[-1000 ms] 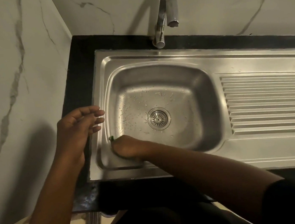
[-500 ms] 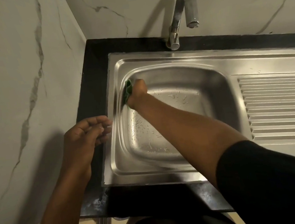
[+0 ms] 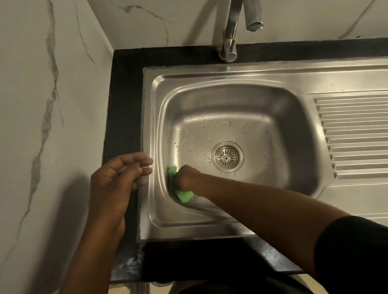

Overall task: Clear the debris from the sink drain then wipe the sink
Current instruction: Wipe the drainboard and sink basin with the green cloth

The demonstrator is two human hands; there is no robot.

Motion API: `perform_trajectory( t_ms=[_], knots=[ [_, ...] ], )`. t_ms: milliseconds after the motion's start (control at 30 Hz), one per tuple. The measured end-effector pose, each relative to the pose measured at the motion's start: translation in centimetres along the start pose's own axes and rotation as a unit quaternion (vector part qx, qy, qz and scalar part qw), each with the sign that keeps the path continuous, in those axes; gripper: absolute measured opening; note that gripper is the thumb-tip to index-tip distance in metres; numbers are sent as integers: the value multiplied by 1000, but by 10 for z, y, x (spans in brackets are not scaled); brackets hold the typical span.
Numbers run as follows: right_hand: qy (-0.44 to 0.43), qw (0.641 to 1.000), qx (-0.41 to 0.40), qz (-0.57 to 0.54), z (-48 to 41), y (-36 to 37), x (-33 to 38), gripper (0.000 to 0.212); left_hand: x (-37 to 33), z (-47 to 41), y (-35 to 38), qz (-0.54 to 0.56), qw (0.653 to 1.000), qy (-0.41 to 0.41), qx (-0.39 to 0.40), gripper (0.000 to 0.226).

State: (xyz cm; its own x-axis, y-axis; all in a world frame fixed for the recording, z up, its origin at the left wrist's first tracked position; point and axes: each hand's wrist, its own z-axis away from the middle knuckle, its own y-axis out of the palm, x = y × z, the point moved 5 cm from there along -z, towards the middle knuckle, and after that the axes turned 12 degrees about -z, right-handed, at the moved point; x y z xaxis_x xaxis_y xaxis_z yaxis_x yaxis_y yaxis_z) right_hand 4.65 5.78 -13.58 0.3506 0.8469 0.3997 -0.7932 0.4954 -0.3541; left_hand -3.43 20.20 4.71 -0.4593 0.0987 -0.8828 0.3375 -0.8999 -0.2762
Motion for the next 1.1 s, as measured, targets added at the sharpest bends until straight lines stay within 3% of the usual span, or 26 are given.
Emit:
perform_trajectory(
  t_ms=[167, 300, 400, 500, 567, 633, 700, 833, 900, 967, 1033, 1100],
  knots=[
    [-78, 992, 13, 97, 3, 9, -22, 21, -5, -2, 5, 4, 1000, 5, 6, 25],
    [-77, 995, 12, 69, -6, 8, -8, 14, -1, -4, 4, 2, 1000, 5, 7, 25],
    [-20, 992, -7, -121, -19, -1, 1, 15, 6, -6, 2, 8, 1000, -4, -3, 25],
    [31, 950, -49, -306, -33, -26, 12, 15, 12, -6, 0, 3, 1000, -8, -6, 30],
    [17, 914, -81, -398, -46, -54, 29, 27, 15, -5, -2, 5, 1000, -9, -10, 32],
    [-9, 850, -101, -518, -56, -90, 52, 42, 15, -3, -3, 4, 1000, -11, -9, 29],
    [-28, 831, -115, -544, -60, -120, 70, 43, 16, -1, -2, -1, 1000, -13, -3, 26],
    [-97, 897, -130, -411, -61, -114, 71, 50, 19, 3, 8, -1, 1000, -20, 10, 26],
    [-139, 942, -107, -287, -56, -88, 60, 54, 19, 4, 14, 3, 1000, -25, 13, 26],
    [-173, 973, -97, -120, -51, -66, 48, 45, 17, 4, 22, 5, 999, -30, 19, 25],
    [-198, 977, -75, 23, -39, -49, 35, 28, 15, 4, 29, 8, 999, -34, 25, 22],
    [-222, 962, -27, 155, -26, -28, 22, 25, 10, 6, 35, 6, 999, -34, 25, 25]
  ],
)
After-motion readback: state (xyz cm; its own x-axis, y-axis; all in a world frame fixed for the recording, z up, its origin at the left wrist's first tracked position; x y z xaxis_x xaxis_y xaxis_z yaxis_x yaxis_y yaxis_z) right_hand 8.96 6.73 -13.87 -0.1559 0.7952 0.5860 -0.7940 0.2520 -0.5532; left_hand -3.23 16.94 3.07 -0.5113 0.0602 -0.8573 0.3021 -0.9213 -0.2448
